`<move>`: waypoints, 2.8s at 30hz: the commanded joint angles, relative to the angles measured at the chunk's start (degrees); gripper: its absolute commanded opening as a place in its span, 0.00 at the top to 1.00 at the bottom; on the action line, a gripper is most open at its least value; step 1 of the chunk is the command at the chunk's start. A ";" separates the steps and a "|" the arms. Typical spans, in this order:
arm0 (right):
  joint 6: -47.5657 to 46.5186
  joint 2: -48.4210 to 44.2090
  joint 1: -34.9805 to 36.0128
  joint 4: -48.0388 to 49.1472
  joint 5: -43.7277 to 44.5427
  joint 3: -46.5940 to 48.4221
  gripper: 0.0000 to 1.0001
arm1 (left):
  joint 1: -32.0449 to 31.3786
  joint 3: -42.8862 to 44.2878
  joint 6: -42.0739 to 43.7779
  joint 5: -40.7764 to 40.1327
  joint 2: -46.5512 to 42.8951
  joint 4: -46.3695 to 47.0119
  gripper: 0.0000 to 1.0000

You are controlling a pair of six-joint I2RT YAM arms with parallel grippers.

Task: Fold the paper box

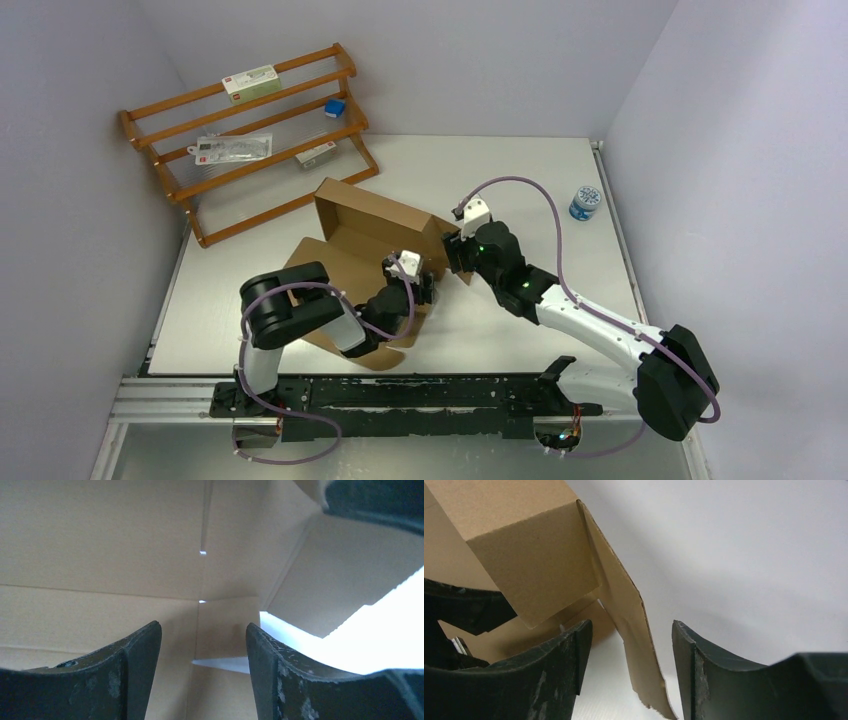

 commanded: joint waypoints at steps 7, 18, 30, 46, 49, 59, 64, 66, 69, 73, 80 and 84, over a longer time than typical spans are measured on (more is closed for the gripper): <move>0.16 0.14 -0.35 1.58 -0.99 -1.06 0.59 | 3.77 -1.01 -7.39 1.33 -2.56 -1.42 0.34; 0.34 0.34 -0.38 1.93 -2.43 -0.65 0.80 | 2.78 -4.04 3.00 13.28 0.13 8.98 0.15; -0.36 -0.66 -0.40 1.15 -2.44 -0.36 1.00 | 1.31 0.45 8.29 13.93 3.48 4.56 0.12; -0.45 -1.73 -0.41 0.95 -2.60 -1.13 1.00 | 1.17 3.54 7.12 -8.30 2.68 -0.90 0.18; -0.62 -1.94 -0.42 0.86 -2.55 -1.24 1.00 | 1.56 2.50 5.96 -9.16 1.42 -0.44 0.20; -1.39 -1.78 -0.38 0.36 -4.64 -0.88 1.00 | 5.69 1.43 2.30 -5.85 -2.22 -0.91 0.23; -1.27 -1.73 -0.34 0.12 -5.29 -0.38 1.00 | 7.09 1.93 1.79 -2.05 -1.99 -2.09 0.21; -1.04 -1.58 -0.33 0.12 -5.41 -0.18 1.00 | 8.02 0.91 0.84 0.72 -1.95 -1.47 0.21; 0.30 -0.95 -0.38 0.20 -5.86 0.43 1.00 | 10.32 -0.41 -1.98 6.41 -1.82 -1.81 0.21; 4.83 1.40 -0.32 -2.34 -6.22 3.82 1.00 | 11.60 -0.85 -3.97 10.65 -0.34 -1.69 0.21; 11.54 5.48 -0.32 -8.19 -3.86 9.52 1.00 | 13.19 -0.22 -7.88 11.16 1.68 -4.80 0.22; 16.09 5.48 -0.36 -6.98 -1.03 9.85 1.00 | 13.30 -0.22 -10.03 10.51 2.01 -6.93 0.23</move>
